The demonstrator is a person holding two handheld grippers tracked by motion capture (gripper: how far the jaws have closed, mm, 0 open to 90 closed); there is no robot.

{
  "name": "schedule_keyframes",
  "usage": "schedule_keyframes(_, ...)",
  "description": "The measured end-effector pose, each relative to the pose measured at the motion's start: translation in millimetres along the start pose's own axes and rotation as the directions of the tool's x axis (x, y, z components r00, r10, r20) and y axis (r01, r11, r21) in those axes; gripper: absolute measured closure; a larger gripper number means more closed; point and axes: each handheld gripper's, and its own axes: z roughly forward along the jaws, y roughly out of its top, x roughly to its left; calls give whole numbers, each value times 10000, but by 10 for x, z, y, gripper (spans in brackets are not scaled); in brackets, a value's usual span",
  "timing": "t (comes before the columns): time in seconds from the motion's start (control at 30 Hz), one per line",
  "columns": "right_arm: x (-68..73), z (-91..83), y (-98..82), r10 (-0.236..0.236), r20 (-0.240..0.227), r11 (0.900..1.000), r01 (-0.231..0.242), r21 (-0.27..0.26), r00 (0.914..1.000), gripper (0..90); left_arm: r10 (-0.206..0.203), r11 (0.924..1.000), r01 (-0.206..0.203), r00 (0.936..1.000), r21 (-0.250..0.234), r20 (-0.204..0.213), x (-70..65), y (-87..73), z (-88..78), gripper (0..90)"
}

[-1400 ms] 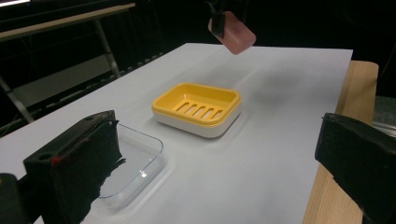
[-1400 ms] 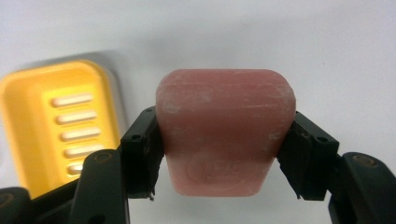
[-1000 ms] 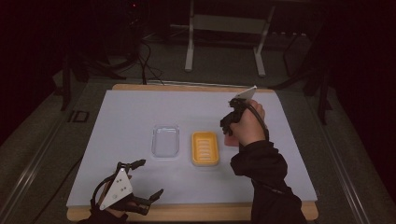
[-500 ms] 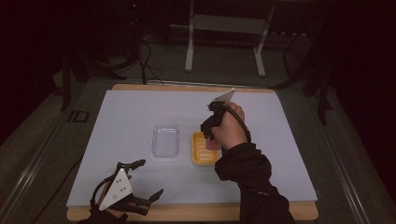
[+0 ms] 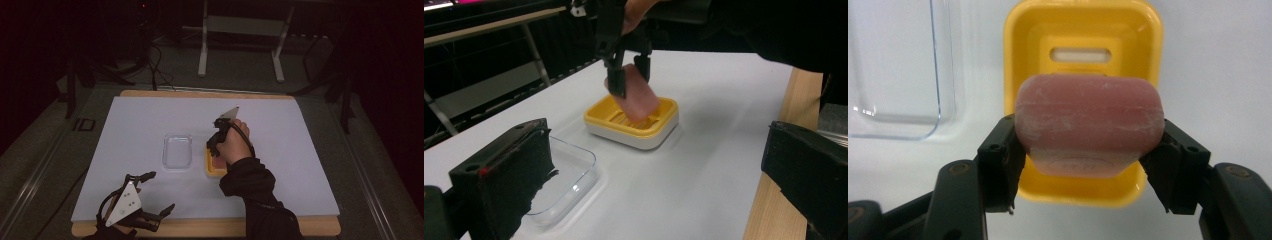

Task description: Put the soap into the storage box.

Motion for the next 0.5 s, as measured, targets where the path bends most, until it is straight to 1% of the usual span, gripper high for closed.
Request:
schedule_keyframes(0.13, 17, 98, 31, 8, 83, 9998, -10, 192, 10000, 379, 8, 10000, -8, 10000, -14, 5, -2, 3, -5, 6)
schedule_keyframes(0.27, 28, 142, 76, 86, 51, 9999, -87, 124, 9999, 379, 28, 10000, -28, 10000, -4, 16, -4, 2, -6, 6)
schedule_keyframes(0.5, -16, 279, 179, 418, -70, 9991, -419, -48, 9991, 378, 46, 10000, -46, 10000, -4, 30, -10, 3, -7, 6)
